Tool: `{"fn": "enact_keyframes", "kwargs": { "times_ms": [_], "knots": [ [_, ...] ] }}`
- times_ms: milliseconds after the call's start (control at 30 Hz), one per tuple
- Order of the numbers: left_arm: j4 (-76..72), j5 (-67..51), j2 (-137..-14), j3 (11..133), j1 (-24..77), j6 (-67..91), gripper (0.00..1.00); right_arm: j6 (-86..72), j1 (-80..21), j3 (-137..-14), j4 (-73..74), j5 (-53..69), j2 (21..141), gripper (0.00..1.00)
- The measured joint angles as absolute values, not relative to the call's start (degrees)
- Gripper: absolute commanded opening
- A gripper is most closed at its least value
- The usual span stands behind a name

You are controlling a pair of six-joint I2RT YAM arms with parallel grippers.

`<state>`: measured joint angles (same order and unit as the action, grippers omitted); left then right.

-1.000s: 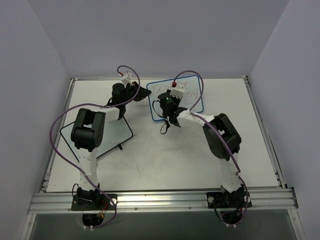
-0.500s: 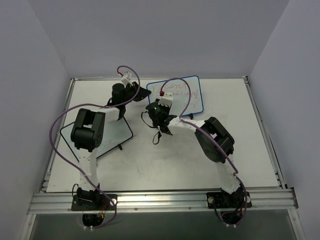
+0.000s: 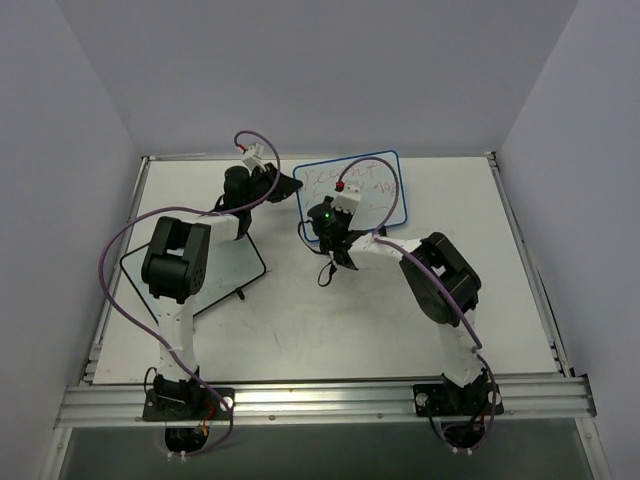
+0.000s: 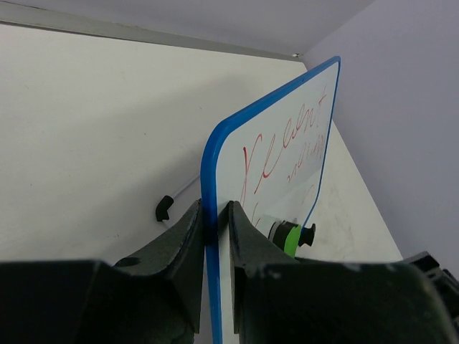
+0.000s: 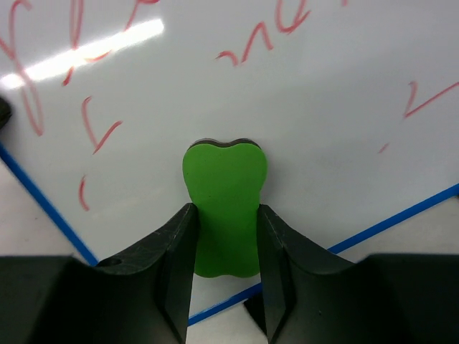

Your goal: Erase the whiteboard

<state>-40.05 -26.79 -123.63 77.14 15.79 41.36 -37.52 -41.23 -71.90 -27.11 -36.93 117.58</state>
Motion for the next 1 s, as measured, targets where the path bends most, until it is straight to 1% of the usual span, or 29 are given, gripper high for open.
{"fn": "enact_keyframes", "kwargs": {
  "times_ms": [233, 400, 633, 867, 1000],
  "knots": [
    [-40.1, -26.8, -123.6, 77.1, 15.8, 41.4, 0.05, -37.5, -34.6, -68.8, -27.2, -36.1, 114.8, 0.0],
    [-40.1, -26.8, -123.6, 77.1, 15.8, 41.4, 0.05, -37.0, -34.5, -68.8, -27.6, -36.1, 114.8, 0.0],
    [-40.0, -26.8, -123.6, 77.1, 15.8, 41.4, 0.05, -35.9, -38.3, -69.9, -28.0, -39.3, 116.4, 0.0],
    [-40.1, -26.8, -123.6, 77.1, 15.8, 41.3, 0.05, -36.0, -45.9, -72.0, -28.1, -39.1, 119.3, 0.0],
    [-40.1, -26.8, -123.6, 77.1, 15.8, 41.3, 0.05, -36.0, -47.4, -72.8, -27.6, -38.7, 120.1, 0.0]
  ]
}}
